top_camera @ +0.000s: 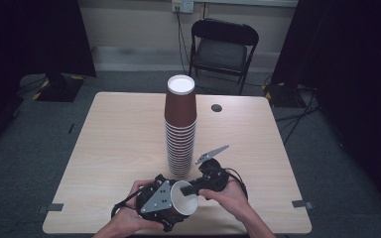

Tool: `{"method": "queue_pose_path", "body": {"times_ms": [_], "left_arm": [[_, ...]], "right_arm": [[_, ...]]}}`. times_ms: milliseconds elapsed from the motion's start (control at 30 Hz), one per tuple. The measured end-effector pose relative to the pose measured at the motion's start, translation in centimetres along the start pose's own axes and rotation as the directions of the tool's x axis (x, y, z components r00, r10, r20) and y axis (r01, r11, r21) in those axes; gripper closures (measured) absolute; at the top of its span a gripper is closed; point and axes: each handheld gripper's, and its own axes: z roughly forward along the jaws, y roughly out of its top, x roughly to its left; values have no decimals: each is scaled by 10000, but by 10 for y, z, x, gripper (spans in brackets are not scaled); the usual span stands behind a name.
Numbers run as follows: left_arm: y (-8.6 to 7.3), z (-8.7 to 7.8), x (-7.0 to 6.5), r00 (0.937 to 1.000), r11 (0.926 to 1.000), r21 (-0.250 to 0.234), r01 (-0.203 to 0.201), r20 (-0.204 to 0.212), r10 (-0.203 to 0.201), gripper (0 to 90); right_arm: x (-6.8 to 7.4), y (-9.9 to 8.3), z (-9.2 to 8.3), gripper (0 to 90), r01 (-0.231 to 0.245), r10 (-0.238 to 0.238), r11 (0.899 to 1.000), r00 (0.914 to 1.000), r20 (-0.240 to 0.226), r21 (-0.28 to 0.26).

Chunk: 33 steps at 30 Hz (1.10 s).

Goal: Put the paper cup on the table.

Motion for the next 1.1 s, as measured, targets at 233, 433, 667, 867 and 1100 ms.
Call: {"method": "queue_pose_path", "body": {"times_ms": [233, 433, 667, 867, 1100], "left_arm": [[-5, -5, 3, 9990, 9990, -147, 426, -109, -427, 97], [-11, -13, 10, 9947, 9946, -264, 1000, -193, -1006, 97], [-17, -18, 13, 9887, 9884, -432, 1454, -316, -1468, 96], [-22, -26, 19, 9760, 9764, -306, 2137, -365, -2147, 96], [-31, -41, 35, 9502, 9525, -761, 2949, -812, -3007, 97]], "right_arm": [[1, 0, -4, 606, 36, -32, 9994, 9999, 130, -349], [2, 0, -11, 556, 167, -154, 9944, 9998, 135, -1043], [2, 1, -20, 524, 324, -268, 9795, 9992, 304, -1990], [-3, -2, -28, 500, 333, -237, 9745, 9987, 460, -2217], [-11, -5, -35, 469, 210, -35, 9694, 9974, 718, -2447]]}}
